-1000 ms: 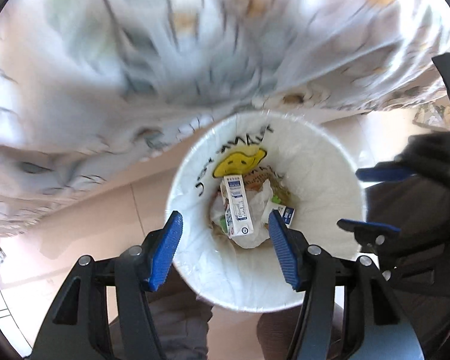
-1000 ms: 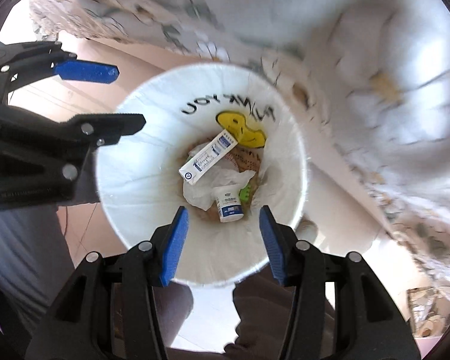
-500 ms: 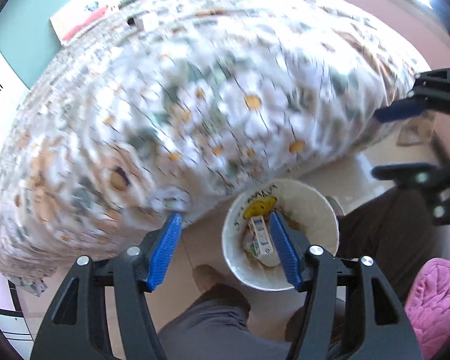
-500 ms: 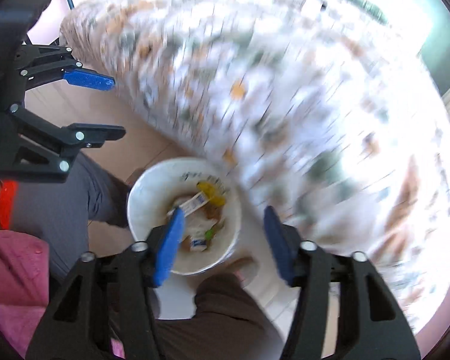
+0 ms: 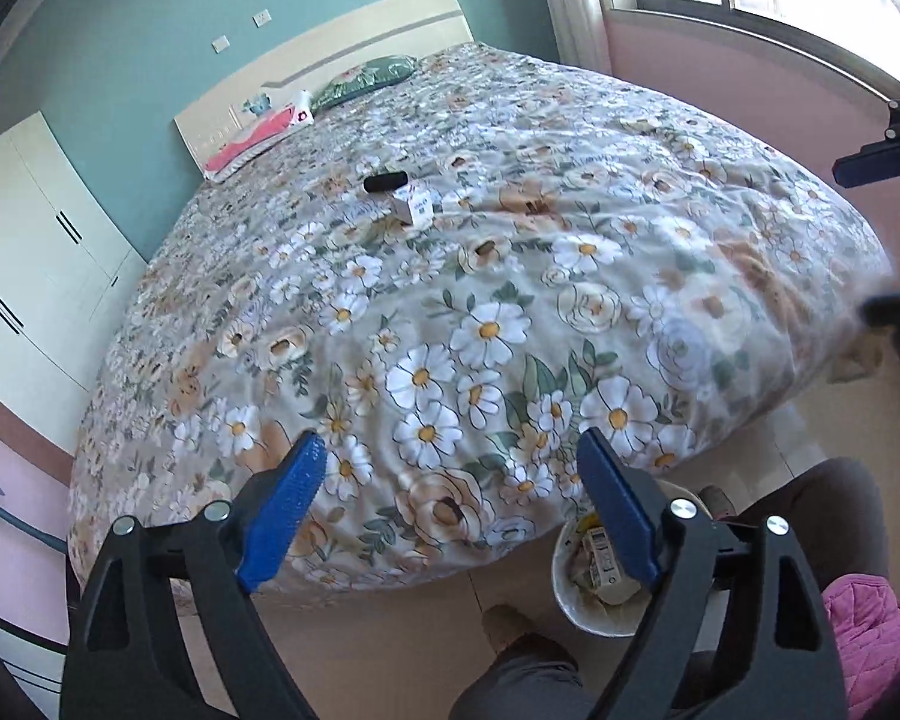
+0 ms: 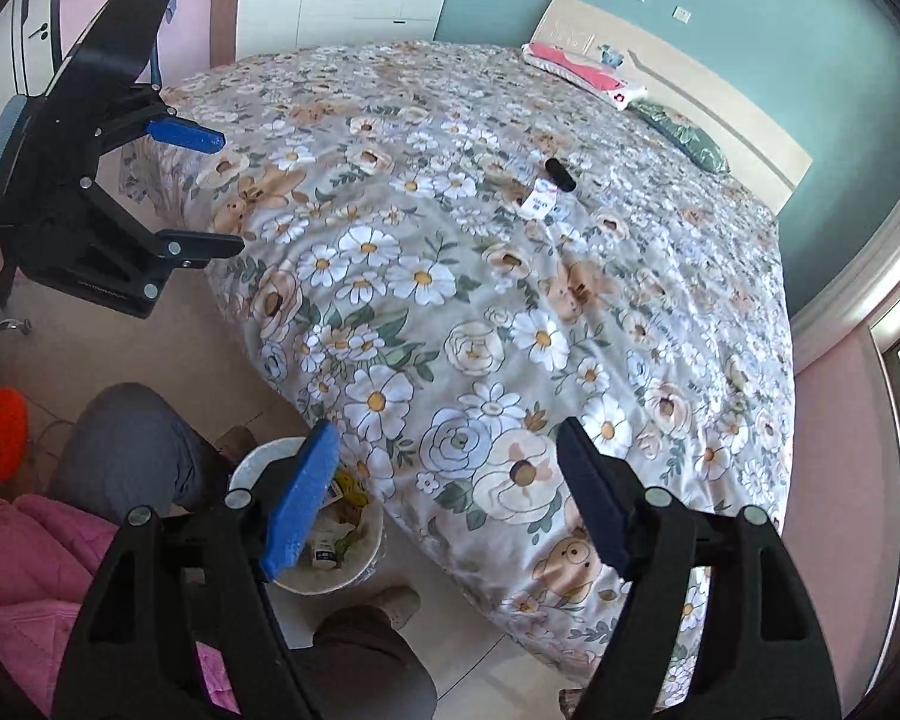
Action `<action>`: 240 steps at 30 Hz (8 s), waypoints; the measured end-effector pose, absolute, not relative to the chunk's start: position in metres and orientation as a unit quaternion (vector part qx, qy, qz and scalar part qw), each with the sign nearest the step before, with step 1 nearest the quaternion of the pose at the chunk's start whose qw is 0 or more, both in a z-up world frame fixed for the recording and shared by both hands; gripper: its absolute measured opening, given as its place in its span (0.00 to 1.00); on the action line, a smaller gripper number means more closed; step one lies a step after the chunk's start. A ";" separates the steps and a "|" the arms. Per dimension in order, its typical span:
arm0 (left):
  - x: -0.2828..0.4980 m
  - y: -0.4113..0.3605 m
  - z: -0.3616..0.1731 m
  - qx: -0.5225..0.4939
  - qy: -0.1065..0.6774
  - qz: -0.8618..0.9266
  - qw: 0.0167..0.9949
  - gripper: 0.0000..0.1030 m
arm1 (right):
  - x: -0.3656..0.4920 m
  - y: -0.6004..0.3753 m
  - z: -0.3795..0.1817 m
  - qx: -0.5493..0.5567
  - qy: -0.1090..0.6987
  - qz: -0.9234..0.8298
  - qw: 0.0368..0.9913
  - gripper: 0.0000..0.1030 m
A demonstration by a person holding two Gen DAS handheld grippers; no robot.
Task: Collect trash
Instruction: 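Move both open tools away from the bin toward the bed, then grasp the black foam cylinder with the left tool while the right tool grasps the medicine box, then carry the black cylinder and medicine box with both tools over the bin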
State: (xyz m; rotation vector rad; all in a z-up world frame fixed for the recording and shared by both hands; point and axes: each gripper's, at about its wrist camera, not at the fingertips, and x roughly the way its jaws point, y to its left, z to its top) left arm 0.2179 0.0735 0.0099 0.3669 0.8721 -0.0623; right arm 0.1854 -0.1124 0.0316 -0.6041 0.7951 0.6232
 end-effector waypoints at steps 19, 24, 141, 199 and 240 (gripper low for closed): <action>0.479 0.112 0.032 0.285 0.388 -0.076 0.873 0.88 | 0.412 -0.038 0.056 -0.269 0.361 0.331 0.829 0.79; 0.564 0.128 0.038 0.259 0.422 -0.105 0.863 0.88 | 0.474 -0.015 0.059 -0.279 0.376 0.356 0.809 0.79; 0.606 0.041 0.196 0.295 0.453 -0.110 0.834 0.44 | 0.568 -0.083 0.216 -0.215 0.467 0.264 0.816 0.44; 0.162 0.034 0.125 0.273 0.302 -0.032 0.913 0.44 | 0.115 -0.070 0.154 -0.335 0.274 0.295 0.852 0.44; 0.154 0.013 -0.222 0.197 0.553 -0.110 0.802 0.44 | 0.128 -0.093 -0.200 -0.227 0.539 0.337 0.737 0.44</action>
